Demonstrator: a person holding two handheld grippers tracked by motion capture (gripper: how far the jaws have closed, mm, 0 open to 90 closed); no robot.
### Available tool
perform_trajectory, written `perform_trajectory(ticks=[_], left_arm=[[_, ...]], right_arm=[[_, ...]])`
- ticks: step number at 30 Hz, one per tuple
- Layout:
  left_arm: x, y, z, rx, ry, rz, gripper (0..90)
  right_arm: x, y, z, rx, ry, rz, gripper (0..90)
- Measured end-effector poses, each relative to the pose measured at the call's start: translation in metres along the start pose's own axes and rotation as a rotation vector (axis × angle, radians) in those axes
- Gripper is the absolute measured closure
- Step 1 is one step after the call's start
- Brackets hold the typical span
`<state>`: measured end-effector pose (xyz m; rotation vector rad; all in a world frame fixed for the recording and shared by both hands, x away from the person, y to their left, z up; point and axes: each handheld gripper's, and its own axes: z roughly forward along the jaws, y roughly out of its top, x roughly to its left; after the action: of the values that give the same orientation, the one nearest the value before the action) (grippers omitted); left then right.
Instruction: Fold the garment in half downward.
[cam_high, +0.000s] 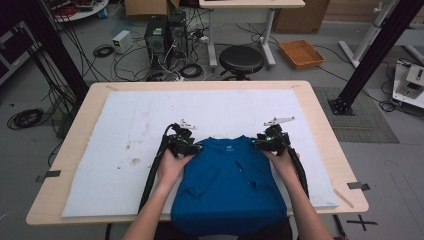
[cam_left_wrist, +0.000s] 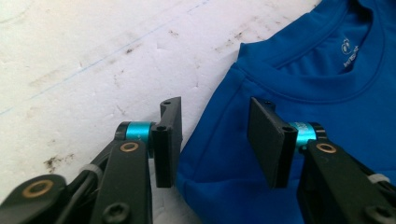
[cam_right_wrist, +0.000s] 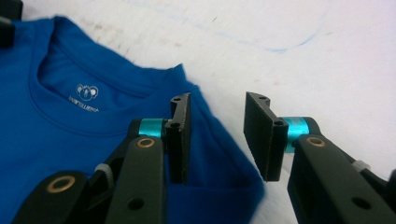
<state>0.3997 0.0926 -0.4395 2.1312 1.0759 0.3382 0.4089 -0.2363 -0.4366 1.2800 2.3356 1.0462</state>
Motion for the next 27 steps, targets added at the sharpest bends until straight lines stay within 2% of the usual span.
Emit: perform_trajectory(ticks=[2,4,5,7,8,10,13,16,18,20,22,25,27], left_arm=[[-0.003,0.0,0.0,0.005,-0.004,0.013,62.5],[-0.006,0.0,0.0,0.012,0.018,0.055,68.5],[-0.006,0.0,0.0,0.01,0.008,0.056,73.9],[-0.007,0.0,0.001,0.004,-0.007,0.059,83.1],[-0.007,0.0,0.001,-0.001,-0.005,0.067,84.3],[-0.005,0.0,0.002,-0.01,-0.009,0.073,85.8],[0.0,0.001,0.001,-0.04,-0.009,0.059,86.3],[0.012,0.003,0.002,-0.07,-0.01,0.031,86.5],[0.019,0.008,0.002,-0.069,0.009,0.029,86.4],[0.026,0.016,0.001,-0.089,0.023,0.04,86.5],[0.033,0.026,0.001,-0.102,0.034,0.033,86.4],[0.041,0.039,-0.002,-0.139,0.016,0.011,86.4],[0.04,0.043,-0.008,-0.179,0.01,0.027,86.4]], right_arm=[[0.003,0.0,0.007,0.031,0.006,-0.024,66.2],[0.006,-0.001,0.008,0.034,-0.022,-0.056,76.9],[0.005,-0.002,0.007,0.031,-0.011,-0.051,83.7],[0.004,-0.002,0.006,0.028,-0.002,-0.053,87.3],[0.004,-0.003,0.006,0.023,-0.004,-0.058,87.8],[0.004,-0.002,0.006,0.02,-0.004,-0.06,88.3],[0.002,0.0,0.007,0.004,0.0,-0.049,88.6],[-0.004,0.008,0.01,-0.013,0.013,-0.034,88.6],[-0.008,0.017,0.011,-0.033,0.022,-0.019,88.6],[-0.011,0.027,0.013,-0.047,0.022,-0.01,88.5],[-0.014,0.037,0.014,-0.072,0.013,-0.017,88.6],[-0.017,0.048,0.014,-0.092,-0.006,-0.013,88.6],[-0.018,0.052,0.01,-0.106,-0.011,-0.006,88.6]])
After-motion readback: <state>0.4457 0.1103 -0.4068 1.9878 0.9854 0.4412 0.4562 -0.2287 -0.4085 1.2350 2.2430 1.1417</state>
